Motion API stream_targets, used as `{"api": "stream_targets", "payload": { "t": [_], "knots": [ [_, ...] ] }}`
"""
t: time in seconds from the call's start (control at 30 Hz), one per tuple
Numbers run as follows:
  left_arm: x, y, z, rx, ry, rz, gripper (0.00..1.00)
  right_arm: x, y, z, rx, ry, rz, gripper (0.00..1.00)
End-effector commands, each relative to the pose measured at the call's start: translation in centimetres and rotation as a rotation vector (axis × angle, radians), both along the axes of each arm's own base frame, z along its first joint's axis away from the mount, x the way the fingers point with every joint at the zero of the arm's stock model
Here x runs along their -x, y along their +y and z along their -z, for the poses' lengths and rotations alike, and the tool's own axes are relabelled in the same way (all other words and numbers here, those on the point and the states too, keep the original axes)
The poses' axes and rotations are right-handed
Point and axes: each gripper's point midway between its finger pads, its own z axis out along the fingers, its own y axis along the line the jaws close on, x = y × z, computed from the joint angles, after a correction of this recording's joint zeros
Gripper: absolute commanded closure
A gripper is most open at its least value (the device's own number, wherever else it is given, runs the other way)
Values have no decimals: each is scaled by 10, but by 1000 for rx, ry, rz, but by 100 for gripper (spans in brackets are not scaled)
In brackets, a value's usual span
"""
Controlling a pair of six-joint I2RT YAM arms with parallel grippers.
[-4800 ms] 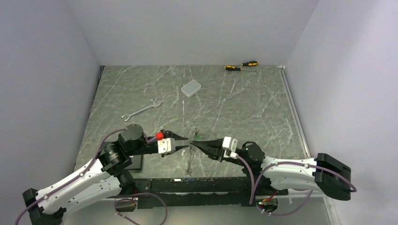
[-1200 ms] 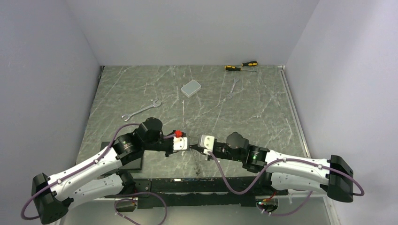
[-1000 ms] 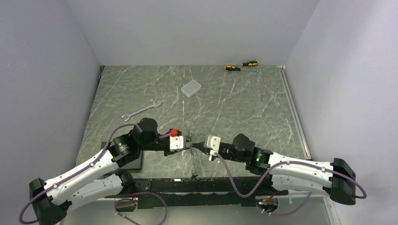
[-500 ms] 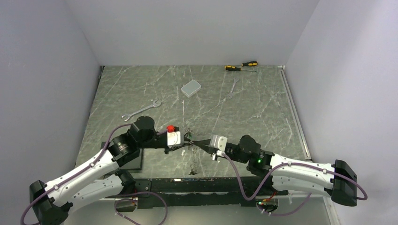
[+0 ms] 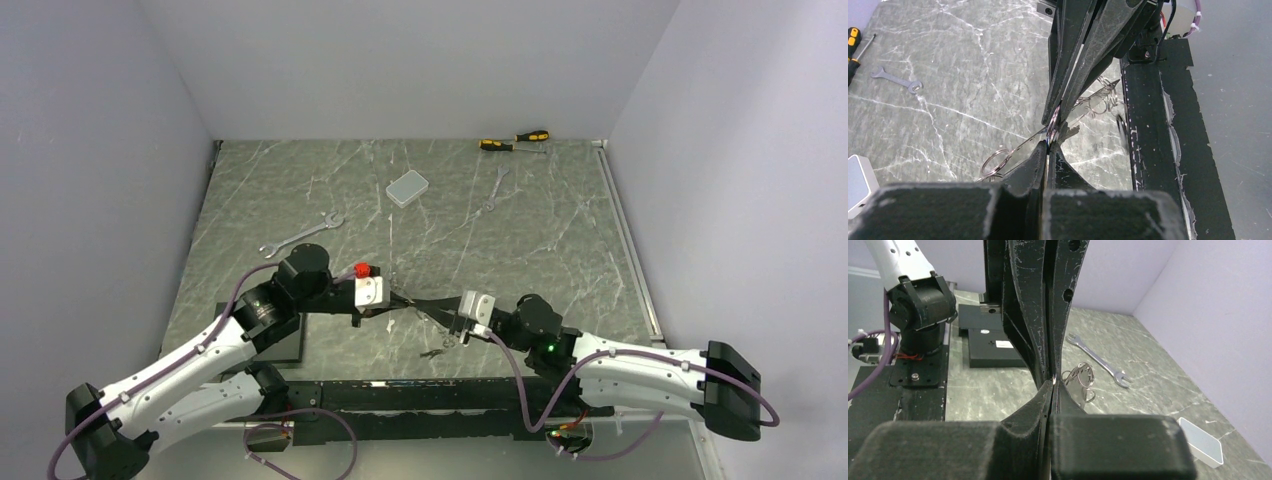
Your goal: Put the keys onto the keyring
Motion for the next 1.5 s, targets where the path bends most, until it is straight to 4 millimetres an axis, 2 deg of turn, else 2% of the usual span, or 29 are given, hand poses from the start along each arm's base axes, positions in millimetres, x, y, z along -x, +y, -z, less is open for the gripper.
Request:
{"api": "stream_targets", "payload": {
  "t": [0.0, 0.3, 0.43, 0.63, 0.67, 0.83, 0.93, 1.07, 1.47],
  "knots": [
    [4, -5, -12, 51, -7, 43, 100, 14, -2, -51, -203, -77, -66, 100],
    [13, -7, -17, 85, 4, 105, 100, 17, 9, -68, -337, -116, -109, 100],
    [14, -7, -19, 93, 5, 108, 100, 17, 21, -64, -340, -111, -136, 100],
    [12, -2, -19, 90, -12, 80, 100, 15, 19, -61, -326, -112, -119, 100],
    [12, -1, -20, 90, -16, 74, 99, 15, 17, -60, -322, -112, -115, 100],
    [9, 4, -24, 98, -38, 46, 77, 16, 10, -58, -308, -105, -107, 100],
    [8, 6, -29, 118, -53, 32, 71, 18, 7, -57, -308, -96, -108, 100],
    [8, 8, -37, 158, -66, 15, 68, 20, 4, -57, -318, -84, -113, 100],
    [12, 10, -57, 271, -81, 24, 67, 23, 5, -63, -352, -78, -136, 100]
  ]
}}
